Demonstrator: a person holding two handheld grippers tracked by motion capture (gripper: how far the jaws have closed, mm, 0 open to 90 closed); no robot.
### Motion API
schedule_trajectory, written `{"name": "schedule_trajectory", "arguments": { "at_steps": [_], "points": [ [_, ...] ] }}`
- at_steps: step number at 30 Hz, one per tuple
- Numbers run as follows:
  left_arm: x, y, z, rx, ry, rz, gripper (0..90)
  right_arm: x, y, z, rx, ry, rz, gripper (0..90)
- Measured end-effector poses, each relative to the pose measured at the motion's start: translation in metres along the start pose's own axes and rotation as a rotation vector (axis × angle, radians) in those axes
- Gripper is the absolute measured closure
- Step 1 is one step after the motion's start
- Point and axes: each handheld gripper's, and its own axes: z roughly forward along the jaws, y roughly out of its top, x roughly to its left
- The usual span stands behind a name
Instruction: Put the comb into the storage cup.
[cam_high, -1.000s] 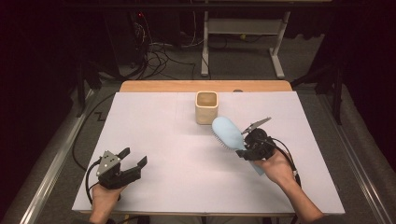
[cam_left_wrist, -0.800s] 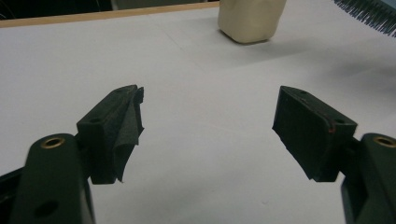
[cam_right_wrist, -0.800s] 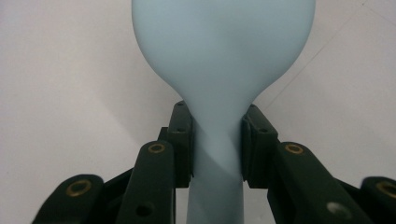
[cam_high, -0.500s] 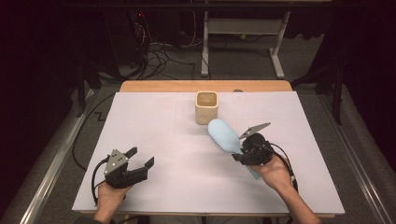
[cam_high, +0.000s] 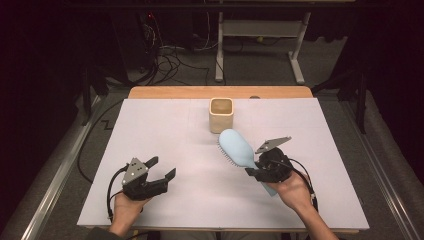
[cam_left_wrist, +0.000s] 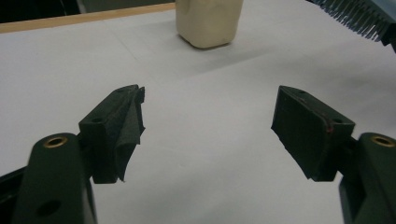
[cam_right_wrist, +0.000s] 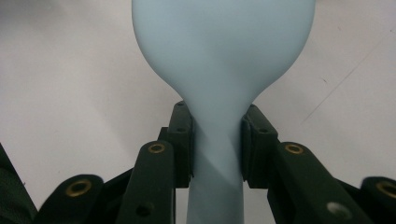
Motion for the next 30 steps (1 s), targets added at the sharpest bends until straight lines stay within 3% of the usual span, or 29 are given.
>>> {"name": "schedule_trajectory", "arguments": {
  "at_steps": [9, 21, 30],
  "points": [
    [-0.009, 0.006, 0.009, 0.019, -0.044, 0.014, 26.0, 0.002, -0.008, 0.005, -0.013, 0.014, 0.010, 70.5],
    [-0.029, 0.024, 0.026, 0.047, -0.111, 0.059, 24.6, 0.008, -0.009, 0.005, -0.032, 0.014, -0.016, 70.5],
    [-0.045, 0.033, 0.043, 0.052, -0.163, 0.059, 24.2, 0.007, -0.010, 0.005, -0.040, 0.012, -0.010, 70.6]
  ]
}}
